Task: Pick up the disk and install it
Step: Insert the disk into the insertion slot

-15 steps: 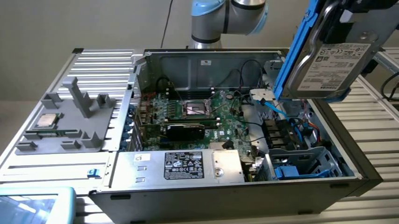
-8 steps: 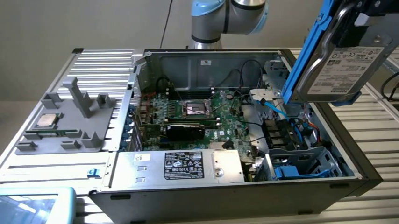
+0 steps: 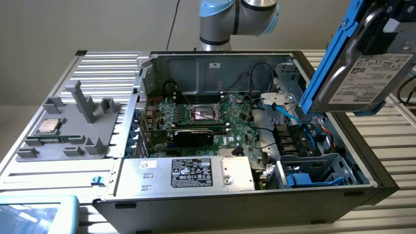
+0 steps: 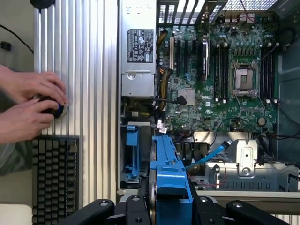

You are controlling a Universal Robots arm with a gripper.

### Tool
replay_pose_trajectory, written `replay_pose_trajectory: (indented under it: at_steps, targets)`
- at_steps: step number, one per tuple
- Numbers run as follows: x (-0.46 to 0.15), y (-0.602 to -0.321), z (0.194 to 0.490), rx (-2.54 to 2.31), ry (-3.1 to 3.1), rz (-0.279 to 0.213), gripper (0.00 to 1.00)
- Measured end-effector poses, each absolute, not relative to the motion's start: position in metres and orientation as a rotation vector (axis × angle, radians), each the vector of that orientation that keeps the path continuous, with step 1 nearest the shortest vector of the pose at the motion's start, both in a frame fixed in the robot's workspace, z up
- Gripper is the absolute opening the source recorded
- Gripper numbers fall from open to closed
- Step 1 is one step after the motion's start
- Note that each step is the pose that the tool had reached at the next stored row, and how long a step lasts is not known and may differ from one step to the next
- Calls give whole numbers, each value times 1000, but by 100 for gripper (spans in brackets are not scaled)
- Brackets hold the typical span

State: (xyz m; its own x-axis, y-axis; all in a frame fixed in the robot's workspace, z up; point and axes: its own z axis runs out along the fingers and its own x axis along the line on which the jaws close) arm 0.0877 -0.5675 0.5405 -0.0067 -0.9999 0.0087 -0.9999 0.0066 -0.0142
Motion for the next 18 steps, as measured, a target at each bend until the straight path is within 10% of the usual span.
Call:
replay_pose_trajectory:
  at_steps: [18]
  targets:
    - [88, -568, 539, -2220, 2235, -45, 37]
